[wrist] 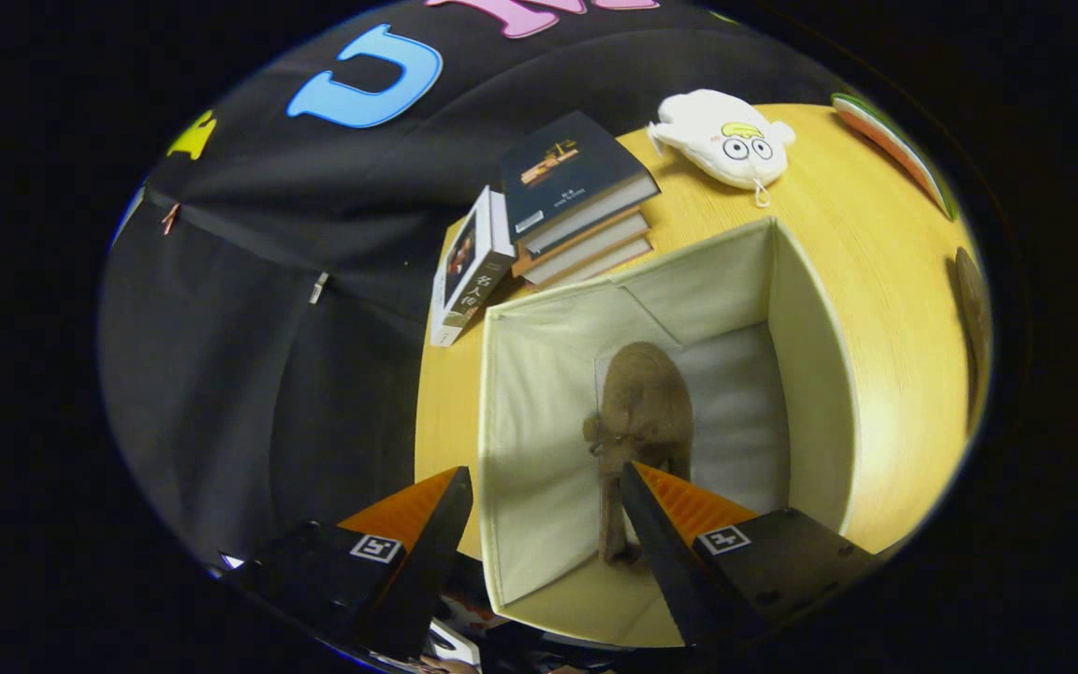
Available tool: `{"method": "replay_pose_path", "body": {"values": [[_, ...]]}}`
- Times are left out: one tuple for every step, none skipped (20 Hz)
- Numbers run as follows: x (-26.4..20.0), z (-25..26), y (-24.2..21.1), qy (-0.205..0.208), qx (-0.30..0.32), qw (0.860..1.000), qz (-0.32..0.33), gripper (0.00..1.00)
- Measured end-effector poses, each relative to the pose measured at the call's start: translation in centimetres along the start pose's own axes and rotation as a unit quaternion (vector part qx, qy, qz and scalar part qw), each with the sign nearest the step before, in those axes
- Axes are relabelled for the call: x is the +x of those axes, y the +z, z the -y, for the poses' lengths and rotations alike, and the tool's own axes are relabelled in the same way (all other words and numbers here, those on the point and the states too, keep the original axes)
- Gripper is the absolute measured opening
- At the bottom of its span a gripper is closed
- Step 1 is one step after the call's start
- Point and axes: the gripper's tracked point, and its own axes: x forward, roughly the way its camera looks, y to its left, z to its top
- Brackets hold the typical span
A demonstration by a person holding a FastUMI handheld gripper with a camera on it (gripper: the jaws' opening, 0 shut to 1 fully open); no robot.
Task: Open the storage box then place both shoes into the box .Put the left shoe in first, then the right shoe, with the right side of both shoes facing outward in a uniform manner.
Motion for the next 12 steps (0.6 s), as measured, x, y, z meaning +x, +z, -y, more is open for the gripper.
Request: {"method": "replay_pose_path", "body": {"values": [[-1.0, 0.0, 0.5, 0.002, -0.016, 1.0, 0.011, 0.98], [-2.1, 0.3, 1.0, 0.003, -0.03, 0.999, 0.022, 0.98], [-3.2, 0.6, 1.4, 0.003, -0.04, 0.999, 0.033, 0.98], [-4.4, 1.2, 1.9, 0.002, -0.047, 0.998, 0.043, 0.98], [-5.6, 1.8, 2.4, 0.001, -0.05, 0.997, 0.052, 0.98], [-6.7, 2.8, 2.7, -0.004, -0.05, 0.997, 0.059, 0.98], [-7.8, 4.2, 3.0, -0.017, -0.05, 0.997, 0.064, 0.98], [-8.9, 5.7, 3.5, -0.027, -0.049, 0.996, 0.07, 0.98], [-10.1, 6.9, 3.9, -0.035, -0.047, 0.995, 0.077, 0.98], [-11.4, 8.3, 4.4, -0.042, -0.043, 0.994, 0.086, 0.98], [-12.3, 9.6, 4.8, -0.049, -0.039, 0.994, 0.092, 0.98], [-13.5, 11.5, 5.3, -0.062, -0.035, 0.992, 0.1, 0.98]]}}
